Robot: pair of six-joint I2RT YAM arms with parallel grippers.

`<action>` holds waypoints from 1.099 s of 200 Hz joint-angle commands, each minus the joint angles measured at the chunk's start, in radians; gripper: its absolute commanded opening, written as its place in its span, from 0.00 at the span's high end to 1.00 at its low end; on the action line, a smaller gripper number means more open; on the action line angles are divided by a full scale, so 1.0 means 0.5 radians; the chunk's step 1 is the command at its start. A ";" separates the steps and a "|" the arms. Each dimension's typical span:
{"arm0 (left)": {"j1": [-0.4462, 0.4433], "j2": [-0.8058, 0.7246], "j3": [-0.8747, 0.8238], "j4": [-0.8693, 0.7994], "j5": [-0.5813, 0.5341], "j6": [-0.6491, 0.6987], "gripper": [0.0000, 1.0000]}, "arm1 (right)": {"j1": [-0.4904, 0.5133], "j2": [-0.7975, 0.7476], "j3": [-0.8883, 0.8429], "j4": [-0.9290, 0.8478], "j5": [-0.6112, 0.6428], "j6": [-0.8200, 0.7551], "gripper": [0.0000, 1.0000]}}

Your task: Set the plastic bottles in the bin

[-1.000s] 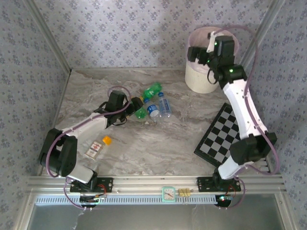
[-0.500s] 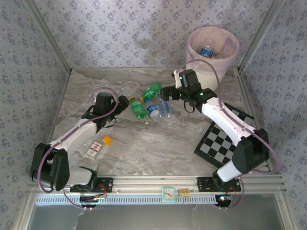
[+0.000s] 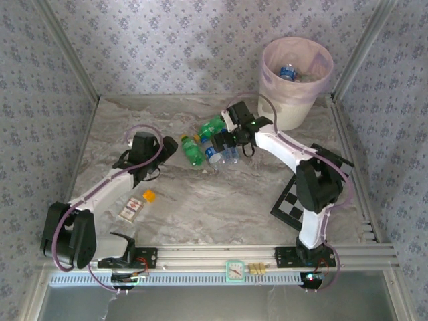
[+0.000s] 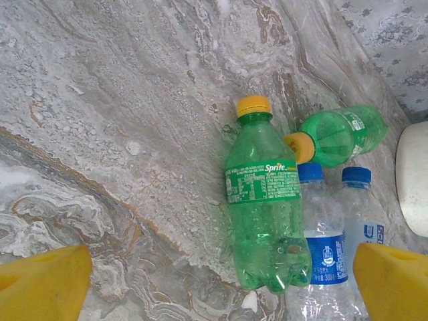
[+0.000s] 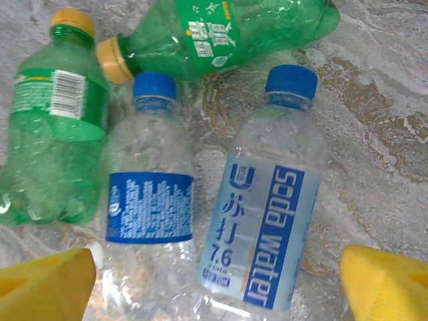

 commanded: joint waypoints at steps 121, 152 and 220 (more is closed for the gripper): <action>0.011 -0.003 -0.036 0.064 0.099 -0.058 0.00 | -0.019 0.446 0.286 -0.253 0.211 0.003 0.26; 0.011 0.001 -0.034 0.069 0.108 -0.068 0.00 | -0.017 0.474 0.279 -0.256 0.222 0.010 0.28; 0.011 0.006 -0.040 0.070 0.115 -0.080 0.00 | -0.020 0.510 0.259 -0.236 0.221 0.019 0.30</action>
